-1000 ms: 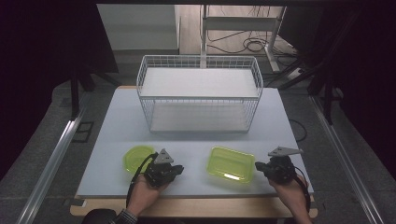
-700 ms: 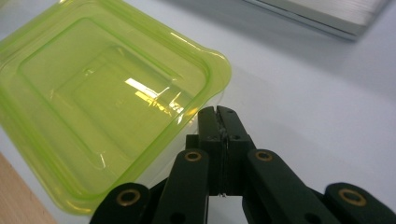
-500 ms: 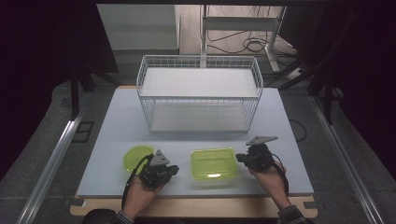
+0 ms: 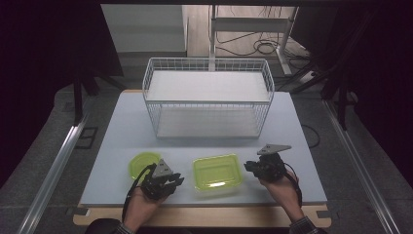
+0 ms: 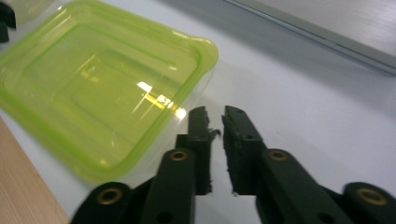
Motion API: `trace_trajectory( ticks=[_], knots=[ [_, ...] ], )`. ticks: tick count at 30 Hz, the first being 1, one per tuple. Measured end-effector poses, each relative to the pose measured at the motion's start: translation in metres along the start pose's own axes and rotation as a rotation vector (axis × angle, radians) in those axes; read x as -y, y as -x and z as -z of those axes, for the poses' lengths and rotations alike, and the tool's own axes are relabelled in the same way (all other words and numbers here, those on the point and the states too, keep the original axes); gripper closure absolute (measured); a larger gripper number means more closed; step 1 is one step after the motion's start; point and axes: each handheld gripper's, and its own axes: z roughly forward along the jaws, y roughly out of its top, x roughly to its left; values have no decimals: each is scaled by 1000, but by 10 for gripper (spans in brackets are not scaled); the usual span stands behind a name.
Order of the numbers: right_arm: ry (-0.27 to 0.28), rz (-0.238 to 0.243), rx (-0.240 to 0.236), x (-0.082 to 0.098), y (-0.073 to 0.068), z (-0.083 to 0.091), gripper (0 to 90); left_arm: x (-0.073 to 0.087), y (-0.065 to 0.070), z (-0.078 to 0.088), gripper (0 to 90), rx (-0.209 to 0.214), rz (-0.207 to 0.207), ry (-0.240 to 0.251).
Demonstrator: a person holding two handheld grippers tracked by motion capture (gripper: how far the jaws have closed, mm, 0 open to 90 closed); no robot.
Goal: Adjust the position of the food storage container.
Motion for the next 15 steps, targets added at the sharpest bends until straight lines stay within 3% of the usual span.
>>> trace_trajectory(
  ticks=[9,15],
  knots=[
    [42,41,42,14,-9,13,540,13,2,8,467,-20,12,19],
    [59,38,53,22,-13,19,366,19,6,9,261,-23,-9,11]
  ],
)
